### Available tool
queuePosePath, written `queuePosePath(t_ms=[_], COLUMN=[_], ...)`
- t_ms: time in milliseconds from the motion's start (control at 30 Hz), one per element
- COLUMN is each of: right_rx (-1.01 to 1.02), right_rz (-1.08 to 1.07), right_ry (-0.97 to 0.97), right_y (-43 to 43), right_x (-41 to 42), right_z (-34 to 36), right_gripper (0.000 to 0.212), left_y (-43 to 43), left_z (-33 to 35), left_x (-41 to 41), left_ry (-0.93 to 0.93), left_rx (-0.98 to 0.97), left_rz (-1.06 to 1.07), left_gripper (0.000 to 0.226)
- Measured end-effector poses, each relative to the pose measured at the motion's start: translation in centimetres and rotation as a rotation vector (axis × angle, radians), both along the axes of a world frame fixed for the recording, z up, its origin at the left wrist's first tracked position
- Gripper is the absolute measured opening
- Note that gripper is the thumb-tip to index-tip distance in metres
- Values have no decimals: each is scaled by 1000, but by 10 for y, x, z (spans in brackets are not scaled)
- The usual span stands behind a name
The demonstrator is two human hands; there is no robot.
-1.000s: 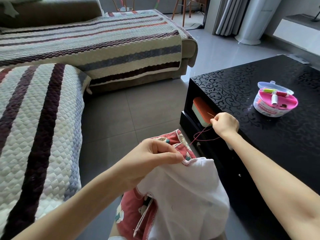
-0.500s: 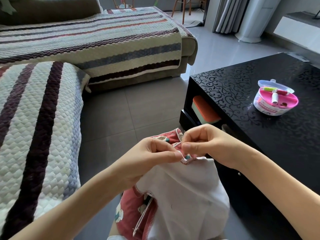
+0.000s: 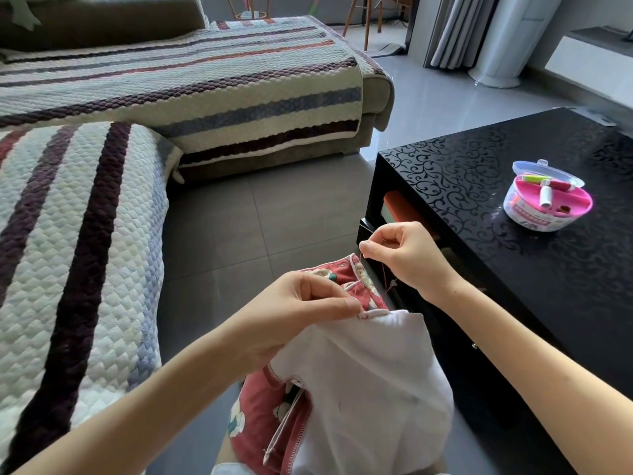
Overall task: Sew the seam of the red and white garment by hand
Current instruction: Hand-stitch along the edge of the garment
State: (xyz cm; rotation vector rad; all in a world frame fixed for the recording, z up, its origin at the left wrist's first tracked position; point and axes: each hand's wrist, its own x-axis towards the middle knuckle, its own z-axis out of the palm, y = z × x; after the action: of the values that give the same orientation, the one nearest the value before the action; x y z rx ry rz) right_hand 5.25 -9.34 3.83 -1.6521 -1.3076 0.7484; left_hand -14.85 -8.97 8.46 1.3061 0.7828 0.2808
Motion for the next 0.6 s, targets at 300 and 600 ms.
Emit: queuePosePath(t_ms=[300, 600], right_rx=[85, 5], right_rz=[-92, 379], right_ry=[-213, 34], right_y=[-14, -59], right_x=[13, -16], right_z=[3, 26], right_gripper=[21, 21], left_y=[2, 4], left_z=[-4, -6], left_x=[-3, -4], left_ry=[-34, -27], left_rx=[-68, 3], left_rz=[5, 58], left_gripper=[12, 11])
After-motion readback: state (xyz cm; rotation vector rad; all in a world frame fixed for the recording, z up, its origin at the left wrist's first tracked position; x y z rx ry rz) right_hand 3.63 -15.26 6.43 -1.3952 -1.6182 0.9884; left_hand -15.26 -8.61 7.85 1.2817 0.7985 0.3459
